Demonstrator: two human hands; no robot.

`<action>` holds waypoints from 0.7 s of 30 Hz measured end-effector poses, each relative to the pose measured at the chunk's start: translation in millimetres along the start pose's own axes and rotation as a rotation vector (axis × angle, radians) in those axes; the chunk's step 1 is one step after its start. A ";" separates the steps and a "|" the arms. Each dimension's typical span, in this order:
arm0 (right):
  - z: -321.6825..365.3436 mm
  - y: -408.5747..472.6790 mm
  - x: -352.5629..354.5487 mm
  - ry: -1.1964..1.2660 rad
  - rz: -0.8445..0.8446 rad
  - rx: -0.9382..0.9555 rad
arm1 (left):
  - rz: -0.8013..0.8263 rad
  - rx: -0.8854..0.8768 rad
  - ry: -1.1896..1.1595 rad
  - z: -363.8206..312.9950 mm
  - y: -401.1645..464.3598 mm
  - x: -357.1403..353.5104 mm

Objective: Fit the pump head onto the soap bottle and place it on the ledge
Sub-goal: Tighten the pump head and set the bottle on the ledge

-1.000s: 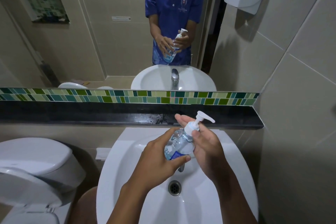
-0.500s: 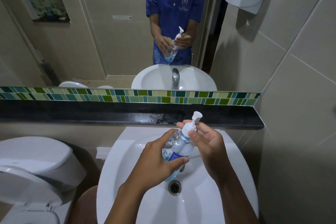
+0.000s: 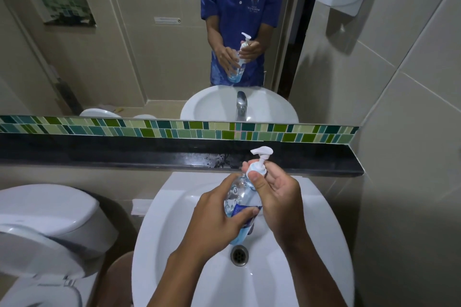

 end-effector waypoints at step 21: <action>-66.8 167.7 -25.5 -0.393 0.035 -0.048 | -0.068 -0.082 -0.026 -0.9 189.2 13.6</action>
Point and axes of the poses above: each hand's wrist, its own y-axis towards the middle knuckle, its own x-axis out of the back of the hand, z = x × y, the point moved 9 cm from there along y, towards the middle knuckle, and after that the axes turned 9 degrees about x, right-handed, at the moved point
